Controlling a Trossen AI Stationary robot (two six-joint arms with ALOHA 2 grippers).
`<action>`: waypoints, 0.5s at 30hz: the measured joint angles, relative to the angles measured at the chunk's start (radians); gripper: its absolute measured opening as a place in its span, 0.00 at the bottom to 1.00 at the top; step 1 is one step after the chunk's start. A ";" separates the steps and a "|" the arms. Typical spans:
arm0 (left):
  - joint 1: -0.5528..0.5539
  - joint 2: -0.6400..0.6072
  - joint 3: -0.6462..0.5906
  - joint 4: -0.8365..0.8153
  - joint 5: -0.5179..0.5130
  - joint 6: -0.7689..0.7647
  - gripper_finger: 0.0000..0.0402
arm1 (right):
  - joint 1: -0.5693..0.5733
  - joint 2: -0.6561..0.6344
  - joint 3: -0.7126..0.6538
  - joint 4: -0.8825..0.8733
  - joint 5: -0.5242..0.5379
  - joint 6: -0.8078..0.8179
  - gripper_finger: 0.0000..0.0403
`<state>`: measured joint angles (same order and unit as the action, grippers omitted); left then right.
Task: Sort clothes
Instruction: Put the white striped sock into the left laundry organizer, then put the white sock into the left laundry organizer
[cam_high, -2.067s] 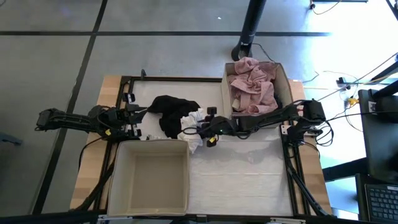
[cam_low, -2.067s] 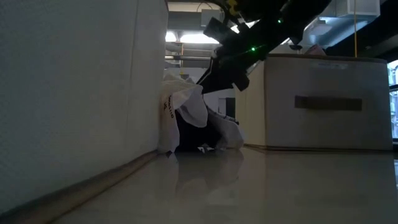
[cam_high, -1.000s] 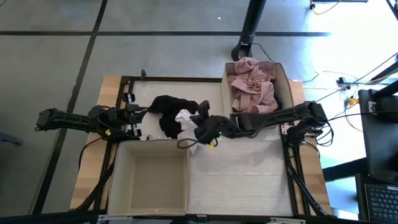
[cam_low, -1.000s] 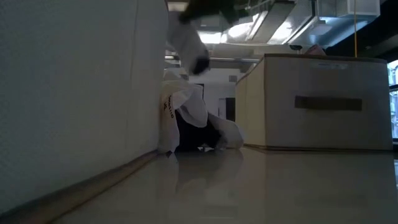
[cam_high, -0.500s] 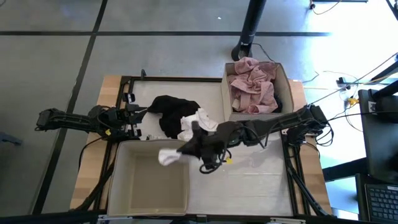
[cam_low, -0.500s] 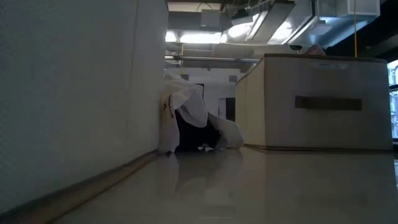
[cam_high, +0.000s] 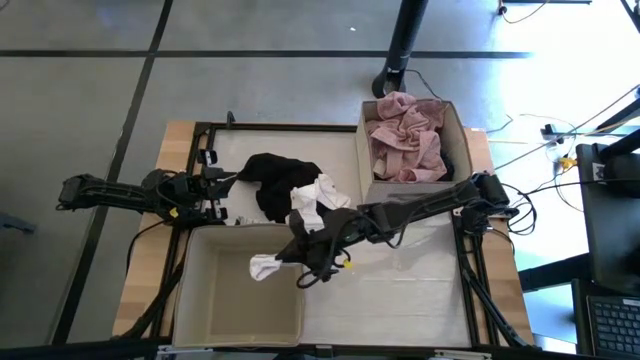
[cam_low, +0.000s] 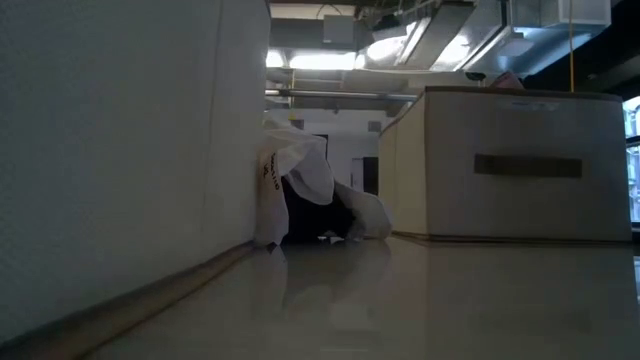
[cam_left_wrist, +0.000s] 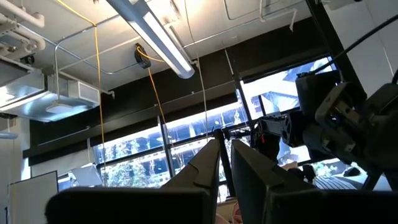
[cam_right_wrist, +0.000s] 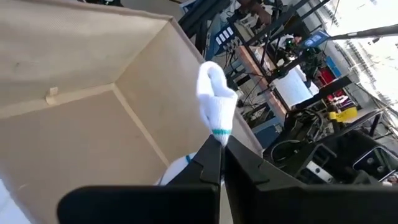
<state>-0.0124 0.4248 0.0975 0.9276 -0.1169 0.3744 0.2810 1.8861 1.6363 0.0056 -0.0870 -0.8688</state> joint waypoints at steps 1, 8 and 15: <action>0.000 0.000 0.000 0.000 0.000 0.000 0.08 | 0.000 0.000 0.000 -0.004 0.000 0.000 0.03; 0.000 0.000 0.000 0.001 0.000 0.000 0.08 | 0.000 0.007 0.000 -0.011 0.023 0.004 0.17; 0.000 0.000 0.000 0.001 0.000 0.000 0.08 | 0.001 0.000 0.000 -0.031 0.063 0.000 0.44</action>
<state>-0.0128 0.4248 0.0977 0.9283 -0.1169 0.3744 0.2820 1.8865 1.6363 -0.0256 -0.0238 -0.8686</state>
